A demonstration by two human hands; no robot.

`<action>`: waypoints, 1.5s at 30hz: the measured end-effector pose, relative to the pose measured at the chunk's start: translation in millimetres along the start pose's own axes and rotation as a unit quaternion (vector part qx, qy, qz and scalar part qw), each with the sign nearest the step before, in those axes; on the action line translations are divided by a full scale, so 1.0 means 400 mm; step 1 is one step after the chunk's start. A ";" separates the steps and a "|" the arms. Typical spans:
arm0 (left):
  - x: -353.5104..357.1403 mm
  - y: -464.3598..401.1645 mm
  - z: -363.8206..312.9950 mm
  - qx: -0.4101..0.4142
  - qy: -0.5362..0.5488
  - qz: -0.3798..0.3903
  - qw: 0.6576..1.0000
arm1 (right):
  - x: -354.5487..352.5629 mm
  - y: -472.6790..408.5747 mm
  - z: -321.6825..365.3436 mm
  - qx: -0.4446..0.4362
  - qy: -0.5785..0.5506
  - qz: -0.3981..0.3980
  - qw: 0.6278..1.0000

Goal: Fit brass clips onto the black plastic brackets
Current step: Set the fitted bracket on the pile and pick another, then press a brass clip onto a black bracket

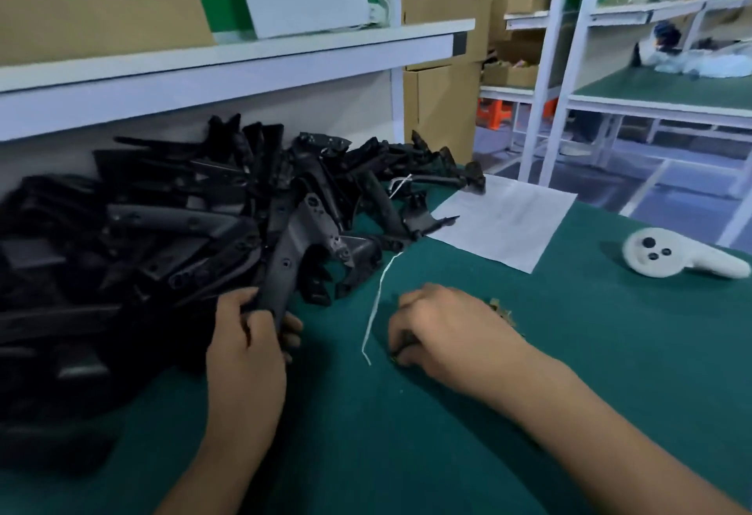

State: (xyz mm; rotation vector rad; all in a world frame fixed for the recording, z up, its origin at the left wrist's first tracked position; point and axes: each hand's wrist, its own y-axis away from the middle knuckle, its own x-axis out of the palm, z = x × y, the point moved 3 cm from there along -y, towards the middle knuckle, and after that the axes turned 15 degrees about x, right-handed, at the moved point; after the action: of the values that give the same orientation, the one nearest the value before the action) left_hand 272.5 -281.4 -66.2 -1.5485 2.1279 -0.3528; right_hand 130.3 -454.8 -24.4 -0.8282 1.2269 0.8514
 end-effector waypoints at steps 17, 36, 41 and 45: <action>0.026 -0.034 0.005 -0.028 0.140 0.192 0.971 | -0.058 -0.121 -0.043 -0.030 -0.762 -0.057 0.645; 0.040 -0.035 0.003 0.018 0.163 0.221 0.961 | -0.004 -0.105 -0.050 0.036 -0.761 -0.035 0.647; 0.042 -0.034 0.007 0.035 0.164 0.220 0.961 | 0.001 -0.102 -0.048 0.022 -0.731 -0.043 0.680; 0.037 -0.035 0.003 0.025 0.163 0.242 0.956 | -0.016 -0.091 -0.054 -0.013 -0.711 -0.068 0.700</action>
State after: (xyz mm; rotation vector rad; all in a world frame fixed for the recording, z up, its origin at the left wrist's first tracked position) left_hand 281.2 -300.0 -64.1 -0.9386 2.6349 -0.5076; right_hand 152.3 -491.1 -18.6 -0.0703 -0.2469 1.0161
